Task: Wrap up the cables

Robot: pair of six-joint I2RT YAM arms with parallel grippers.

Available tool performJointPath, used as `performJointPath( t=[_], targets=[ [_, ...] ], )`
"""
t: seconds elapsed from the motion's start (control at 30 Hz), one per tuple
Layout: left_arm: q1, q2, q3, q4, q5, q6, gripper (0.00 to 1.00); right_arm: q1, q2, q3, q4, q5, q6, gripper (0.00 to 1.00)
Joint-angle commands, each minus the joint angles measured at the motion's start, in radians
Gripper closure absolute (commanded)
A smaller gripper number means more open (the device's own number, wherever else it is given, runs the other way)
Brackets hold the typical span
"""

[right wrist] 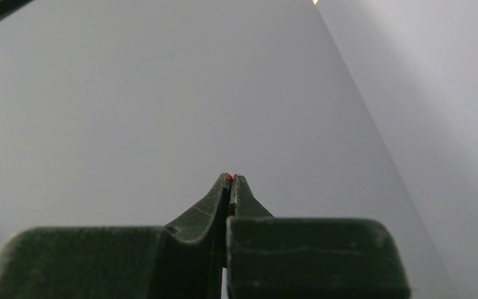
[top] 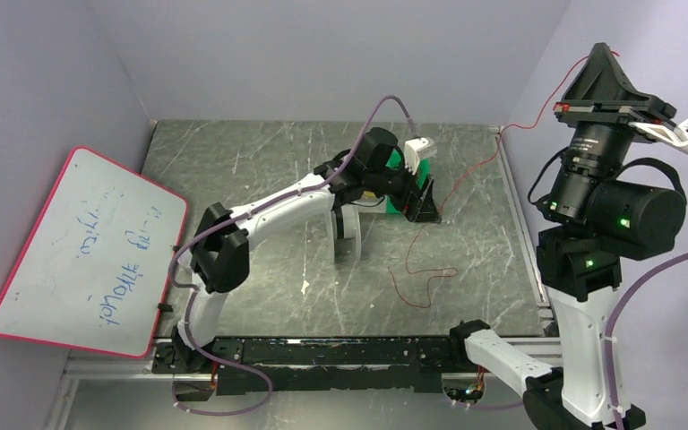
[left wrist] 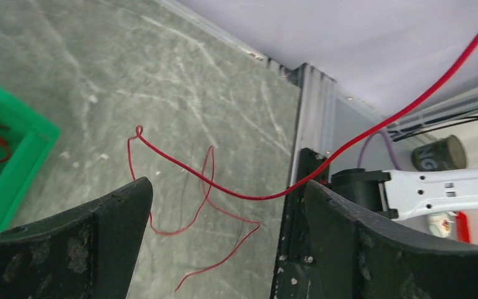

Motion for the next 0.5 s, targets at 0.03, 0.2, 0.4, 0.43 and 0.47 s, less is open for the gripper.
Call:
performJointPath(
  t=[0.03,0.2,0.4,0.43,0.47],
  targets=[
    [-0.006,-0.129,-0.024,-0.191,-0.220,0.107,0.06,0.003,0.024,-0.018,-0.049,-0.053,0.049,1.00],
    [-0.005,-0.256,-0.097,-0.228,-0.366,0.115,0.08,0.002,0.047,-0.072,-0.101,-0.143,0.100,1.00],
    [-0.004,-0.434,-0.185,-0.270,-0.504,0.136,0.08,0.002,0.048,-0.184,-0.095,-0.256,0.140,1.00],
    [-0.004,-0.461,-0.196,-0.278,-0.520,0.141,0.09,0.002,0.047,-0.201,-0.093,-0.277,0.146,1.00],
    [-0.005,-0.488,-0.208,-0.283,-0.532,0.144,0.09,0.003,0.046,-0.219,-0.090,-0.300,0.152,1.00]
  ],
)
